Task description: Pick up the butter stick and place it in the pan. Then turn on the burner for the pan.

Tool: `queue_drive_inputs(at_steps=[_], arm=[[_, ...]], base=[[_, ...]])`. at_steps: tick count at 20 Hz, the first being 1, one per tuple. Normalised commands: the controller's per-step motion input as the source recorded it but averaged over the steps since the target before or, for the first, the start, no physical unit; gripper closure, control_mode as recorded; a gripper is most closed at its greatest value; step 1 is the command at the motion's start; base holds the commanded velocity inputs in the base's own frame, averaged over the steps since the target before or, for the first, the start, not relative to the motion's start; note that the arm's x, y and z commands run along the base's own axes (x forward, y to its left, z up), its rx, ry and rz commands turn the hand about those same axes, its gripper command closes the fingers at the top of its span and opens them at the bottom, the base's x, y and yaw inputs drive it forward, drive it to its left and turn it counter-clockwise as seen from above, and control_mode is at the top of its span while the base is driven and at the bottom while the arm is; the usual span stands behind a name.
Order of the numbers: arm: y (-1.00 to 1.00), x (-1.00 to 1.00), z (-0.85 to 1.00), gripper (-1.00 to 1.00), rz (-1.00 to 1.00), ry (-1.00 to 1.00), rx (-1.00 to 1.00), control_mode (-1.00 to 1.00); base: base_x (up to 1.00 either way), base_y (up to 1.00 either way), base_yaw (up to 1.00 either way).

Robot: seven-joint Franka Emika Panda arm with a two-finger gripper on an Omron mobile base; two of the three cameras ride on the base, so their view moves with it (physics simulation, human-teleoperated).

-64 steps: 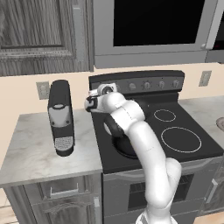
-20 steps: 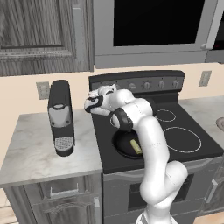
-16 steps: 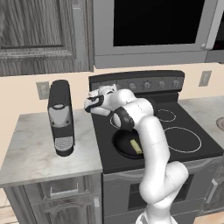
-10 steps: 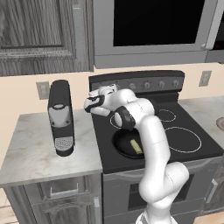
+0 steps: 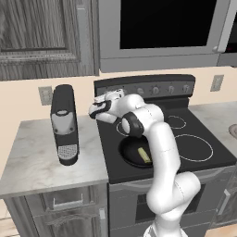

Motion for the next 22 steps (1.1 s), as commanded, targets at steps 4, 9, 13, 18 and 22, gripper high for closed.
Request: queue_drive_inputs(at_steps=[4, 9, 13, 18, 22], arm=[[0.03, 0.14, 0.00, 1.00, 0.03, 0.03, -0.37, -1.00], [0.05, 0.26, 0.00, 1.00, 0.04, 0.05, -0.43, -1.00], [0.04, 0.23, 0.00, 1.00, 0.08, 0.10, -0.44, -1.00], [0.09, 0.28, 0.00, 1.00, 0.08, 0.15, -0.43, -1.00], [0.03, 0.36, 0.00, 1.00, 0.08, 0.16, -0.35, -1.00]], base=[[0.00, 0.00, 0.00], [0.00, 0.00, 0.00], [0.00, 0.00, 0.00], [0.00, 0.00, 0.00], [0.00, 0.00, 0.00]])
